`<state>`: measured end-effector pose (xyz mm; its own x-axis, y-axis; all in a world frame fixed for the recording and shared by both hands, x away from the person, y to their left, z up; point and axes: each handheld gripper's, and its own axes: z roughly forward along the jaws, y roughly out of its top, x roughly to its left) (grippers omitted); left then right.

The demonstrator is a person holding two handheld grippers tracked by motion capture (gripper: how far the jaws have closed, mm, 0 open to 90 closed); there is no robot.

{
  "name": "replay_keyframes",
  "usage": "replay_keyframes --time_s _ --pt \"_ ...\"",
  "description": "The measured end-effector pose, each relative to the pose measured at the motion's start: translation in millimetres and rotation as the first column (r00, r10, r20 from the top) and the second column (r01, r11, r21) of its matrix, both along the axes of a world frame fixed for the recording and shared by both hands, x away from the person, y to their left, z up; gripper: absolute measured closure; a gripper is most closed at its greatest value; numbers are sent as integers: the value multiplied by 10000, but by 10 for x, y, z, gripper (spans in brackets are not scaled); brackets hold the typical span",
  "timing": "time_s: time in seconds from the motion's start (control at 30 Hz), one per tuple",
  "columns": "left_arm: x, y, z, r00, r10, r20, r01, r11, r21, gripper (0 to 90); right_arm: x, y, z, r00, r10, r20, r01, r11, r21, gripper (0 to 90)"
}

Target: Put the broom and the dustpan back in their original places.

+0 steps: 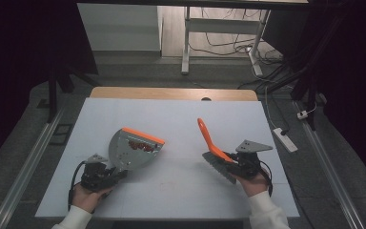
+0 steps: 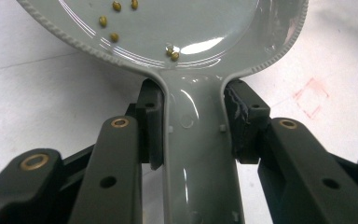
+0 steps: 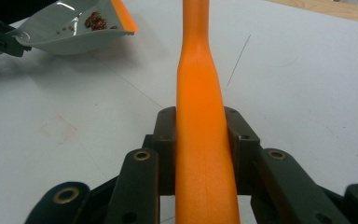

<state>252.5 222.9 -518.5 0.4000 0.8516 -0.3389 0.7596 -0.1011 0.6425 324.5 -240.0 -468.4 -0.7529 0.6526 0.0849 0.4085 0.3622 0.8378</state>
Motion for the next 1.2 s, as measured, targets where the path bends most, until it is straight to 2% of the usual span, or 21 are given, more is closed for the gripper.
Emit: replay_keyframes --time_s 0.2,0.47,0.67,0.77,1.03,1.2 --pt "0 30 -13 9974 715 -84 -714 9974 81 620 3 -47 18 9996 -31 -271 35 9999 155 700" --pt "19 130 -57 9864 1623 -264 -1629 9864 -208 620 -11 -93 -15 9986 -282 -444 287 9995 116 700" --pt "23 175 -73 9819 1865 -338 -1872 9821 -193 619 -15 -69 -53 9978 -155 -648 158 9999 40 700" --pt "32 186 -87 9798 1955 -415 -1963 9804 -172 620 0 -65 -70 9955 -81 -949 97 9998 169 700" --pt "45 180 -99 9758 2145 -415 -2150 9766 -90 619 67 -129 -134 9811 -360 -1899 443 9982 397 700" --pt "63 181 -117 9718 2312 -466 -2315 9728 4 619 95 -157 -166 9746 -496 -2185 602 9973 421 700"
